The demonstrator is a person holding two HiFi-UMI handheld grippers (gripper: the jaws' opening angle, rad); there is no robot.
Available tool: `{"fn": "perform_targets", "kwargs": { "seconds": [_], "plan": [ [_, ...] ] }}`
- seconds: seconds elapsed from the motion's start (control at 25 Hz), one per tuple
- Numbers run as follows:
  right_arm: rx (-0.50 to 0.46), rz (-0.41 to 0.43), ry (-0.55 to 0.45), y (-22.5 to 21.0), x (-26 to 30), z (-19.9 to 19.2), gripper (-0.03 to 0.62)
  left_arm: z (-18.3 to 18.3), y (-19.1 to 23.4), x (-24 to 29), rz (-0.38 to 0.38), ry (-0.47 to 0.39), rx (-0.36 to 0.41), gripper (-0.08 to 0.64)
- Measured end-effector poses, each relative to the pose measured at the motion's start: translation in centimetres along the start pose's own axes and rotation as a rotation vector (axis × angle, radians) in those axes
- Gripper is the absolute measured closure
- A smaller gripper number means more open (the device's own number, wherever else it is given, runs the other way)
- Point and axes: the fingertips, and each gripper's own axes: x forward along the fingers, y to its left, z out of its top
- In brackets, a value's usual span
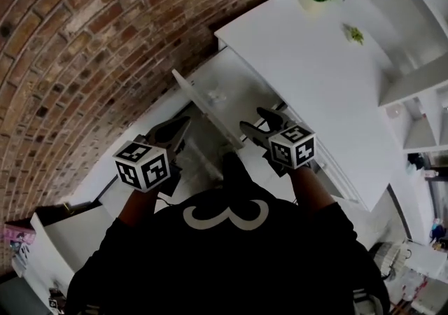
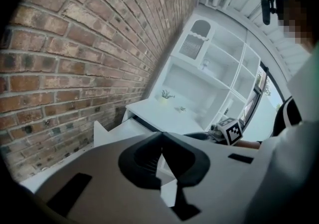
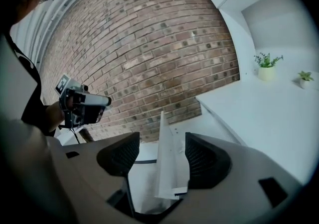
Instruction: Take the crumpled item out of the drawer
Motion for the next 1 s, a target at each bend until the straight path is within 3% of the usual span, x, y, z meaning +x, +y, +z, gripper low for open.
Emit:
{"fn": "perform_targets", "kwargs": {
  "seconds": [0.44, 0.68, 1.0],
  "plan": [
    [-0.076, 0.106, 0.241, -4.9, 11.0, -1.1, 0.322, 2.7, 5.9, 2.5, 0.128, -0.028, -0.098, 0.557],
    [-0.065, 0.090, 0.332, -8.4, 16.1, -2.8, 0.330, 4.4, 9.1, 2.9, 0.222, -0.064, -0.129, 0.557],
    [-0.065, 0.082, 0.464, -11.5, 20.9, -6.3, 0.339, 1.9, 12.6, 3.0, 0.294, -0.056, -0.209, 0.557]
  ]
}}
